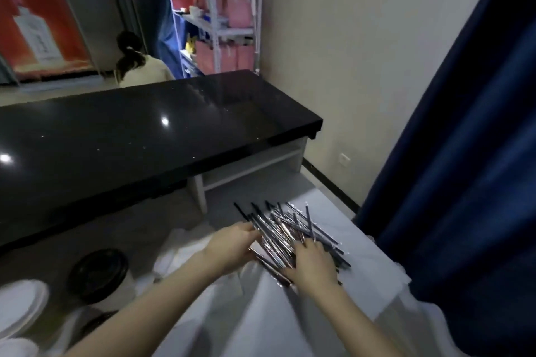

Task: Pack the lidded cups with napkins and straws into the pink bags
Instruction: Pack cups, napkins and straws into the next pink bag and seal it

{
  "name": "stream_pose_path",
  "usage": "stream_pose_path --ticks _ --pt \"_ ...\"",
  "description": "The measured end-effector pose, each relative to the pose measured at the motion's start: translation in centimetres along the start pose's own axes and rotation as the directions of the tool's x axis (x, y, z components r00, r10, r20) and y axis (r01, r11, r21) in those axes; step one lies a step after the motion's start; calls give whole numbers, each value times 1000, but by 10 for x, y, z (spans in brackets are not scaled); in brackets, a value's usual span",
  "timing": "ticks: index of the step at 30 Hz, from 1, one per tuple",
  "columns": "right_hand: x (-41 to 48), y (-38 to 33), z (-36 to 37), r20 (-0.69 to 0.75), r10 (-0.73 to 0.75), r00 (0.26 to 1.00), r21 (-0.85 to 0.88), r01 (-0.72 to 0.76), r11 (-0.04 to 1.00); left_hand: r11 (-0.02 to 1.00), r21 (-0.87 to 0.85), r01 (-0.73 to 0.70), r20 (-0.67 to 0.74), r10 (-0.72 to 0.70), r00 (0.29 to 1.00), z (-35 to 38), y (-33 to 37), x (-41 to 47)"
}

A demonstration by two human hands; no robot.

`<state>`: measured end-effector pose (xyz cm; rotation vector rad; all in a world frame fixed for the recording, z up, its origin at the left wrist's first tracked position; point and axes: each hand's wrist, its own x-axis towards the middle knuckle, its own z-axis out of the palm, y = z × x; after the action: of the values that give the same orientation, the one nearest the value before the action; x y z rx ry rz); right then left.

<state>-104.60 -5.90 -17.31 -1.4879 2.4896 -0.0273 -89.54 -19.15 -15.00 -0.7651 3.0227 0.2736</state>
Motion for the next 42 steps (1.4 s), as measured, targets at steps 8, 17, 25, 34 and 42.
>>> stream_pose_path --ticks 8,17,25,34,42 --pt "2 -2 36 -180 -133 975 10 137 990 982 189 -26 89 9 996 46 12 27" --pt "-2 -9 35 -280 -148 949 73 175 982 982 131 -139 -58 147 987 34 14 18" --pt "-16 13 11 -344 22 939 444 142 885 999 12 -31 -228 33 973 14 2 15" --pt "-25 -29 -37 -404 -239 883 526 438 729 962 -273 -29 -255 -44 966 -50 -21 -64" --pt "-48 -199 -74 -461 -646 608 379 793 477 943 -231 240 -536 -329 777 -113 -73 -231"
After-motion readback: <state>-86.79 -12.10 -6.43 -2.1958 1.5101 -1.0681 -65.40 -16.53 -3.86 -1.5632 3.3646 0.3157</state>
